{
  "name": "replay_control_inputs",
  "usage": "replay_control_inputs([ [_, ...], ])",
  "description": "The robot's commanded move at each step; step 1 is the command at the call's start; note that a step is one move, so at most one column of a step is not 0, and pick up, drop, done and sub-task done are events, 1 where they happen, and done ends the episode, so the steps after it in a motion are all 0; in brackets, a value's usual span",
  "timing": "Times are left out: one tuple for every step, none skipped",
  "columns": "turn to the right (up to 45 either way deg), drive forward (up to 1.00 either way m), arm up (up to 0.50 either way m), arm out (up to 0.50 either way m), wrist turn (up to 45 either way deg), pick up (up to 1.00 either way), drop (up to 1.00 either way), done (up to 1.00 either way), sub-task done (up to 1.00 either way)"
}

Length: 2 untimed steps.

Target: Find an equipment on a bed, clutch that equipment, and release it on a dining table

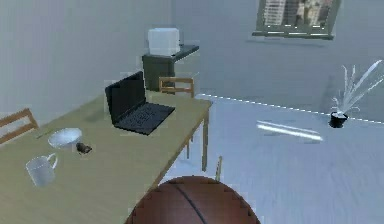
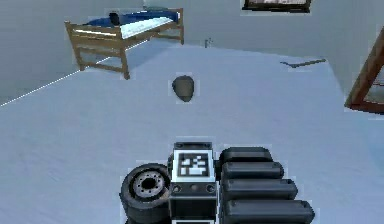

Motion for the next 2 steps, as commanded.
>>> replay_control_inputs([
  [-45.0, 0.0, 0.0, 0.0, 0.0, 0.0, 0.0, 0.0, 0.0],
  [45.0, 0.0, 0.0, 0.0, 0.0, 0.0, 0.0, 0.0, 0.0],
])
